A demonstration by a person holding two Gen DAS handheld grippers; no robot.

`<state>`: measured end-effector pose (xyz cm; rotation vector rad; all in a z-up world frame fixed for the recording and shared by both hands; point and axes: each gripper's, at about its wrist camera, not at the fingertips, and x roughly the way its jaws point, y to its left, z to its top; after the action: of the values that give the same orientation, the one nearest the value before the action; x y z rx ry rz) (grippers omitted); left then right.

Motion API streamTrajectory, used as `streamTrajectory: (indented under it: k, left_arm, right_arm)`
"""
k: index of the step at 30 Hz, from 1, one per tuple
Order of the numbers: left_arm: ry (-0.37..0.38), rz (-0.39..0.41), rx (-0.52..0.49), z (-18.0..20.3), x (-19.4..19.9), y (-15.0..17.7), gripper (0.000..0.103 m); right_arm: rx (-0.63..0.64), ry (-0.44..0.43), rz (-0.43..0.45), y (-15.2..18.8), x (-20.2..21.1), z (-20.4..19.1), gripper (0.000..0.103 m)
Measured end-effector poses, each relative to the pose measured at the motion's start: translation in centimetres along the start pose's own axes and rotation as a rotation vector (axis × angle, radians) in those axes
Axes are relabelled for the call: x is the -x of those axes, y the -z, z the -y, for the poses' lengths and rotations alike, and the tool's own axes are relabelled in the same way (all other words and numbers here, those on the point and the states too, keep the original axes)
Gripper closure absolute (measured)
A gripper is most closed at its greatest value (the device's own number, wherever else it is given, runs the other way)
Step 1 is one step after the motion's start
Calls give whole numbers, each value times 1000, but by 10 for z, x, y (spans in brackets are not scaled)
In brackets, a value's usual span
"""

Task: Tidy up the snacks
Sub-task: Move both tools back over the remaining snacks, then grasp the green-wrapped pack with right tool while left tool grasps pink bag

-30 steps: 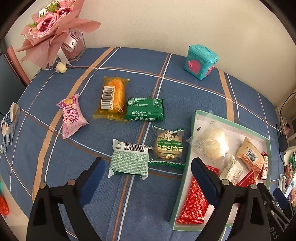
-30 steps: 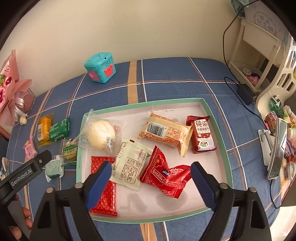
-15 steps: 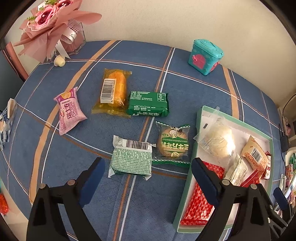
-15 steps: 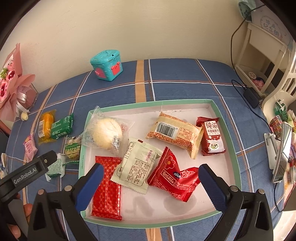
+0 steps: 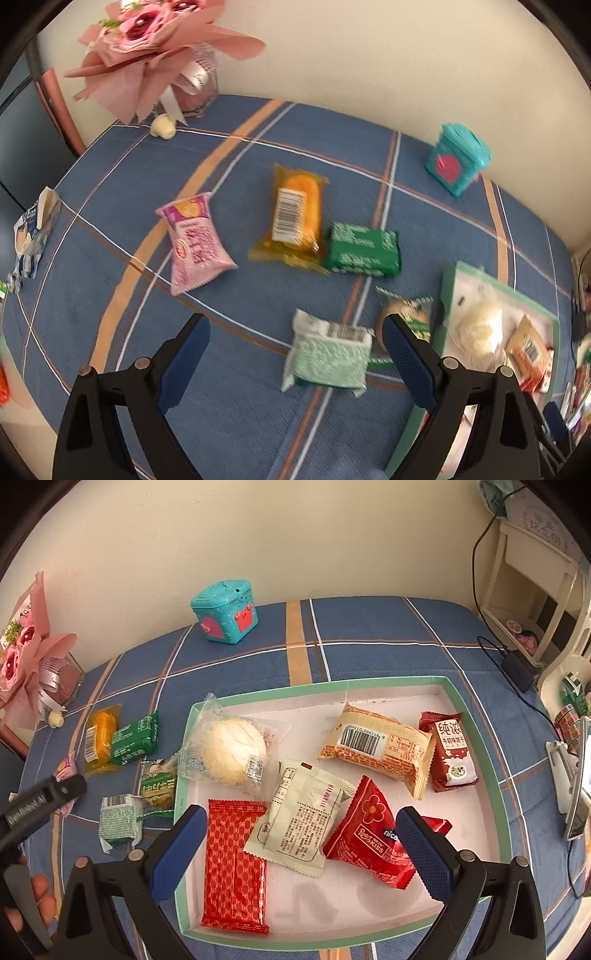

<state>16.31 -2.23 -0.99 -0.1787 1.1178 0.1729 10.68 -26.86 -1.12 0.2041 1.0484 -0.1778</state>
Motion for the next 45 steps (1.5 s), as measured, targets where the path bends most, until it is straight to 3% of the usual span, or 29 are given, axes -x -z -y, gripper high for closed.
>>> streamTrajectory:
  k: [12, 17, 20, 25, 32, 38, 45]
  left_arm:
    - [-4, 33, 64, -48, -5, -19, 9]
    - [-33, 57, 71, -67, -1, -29, 9]
    - [-19, 51, 95, -77, -2, -33, 9]
    - [5, 2, 109, -81, -15, -29, 9]
    - [30, -23, 115, -87, -24, -29, 9]
    - [8, -38, 150, -110, -36, -38, 9]
    - [4, -56, 176, -124, -51, -46, 9]
  right_arm:
    - [8, 16, 40, -8, -2, -13, 0]
    - [52, -20, 75, -14, -2, -38, 0]
    - [85, -87, 83, -16, -2, -59, 0]
    - [119, -161, 37, -13, -10, -91, 0]
    - [185, -171, -26, -6, -24, -126, 1]
    - [225, -204, -46, -5, -29, -152, 9]
    - [266, -213, -100, 3, -47, -181, 10]
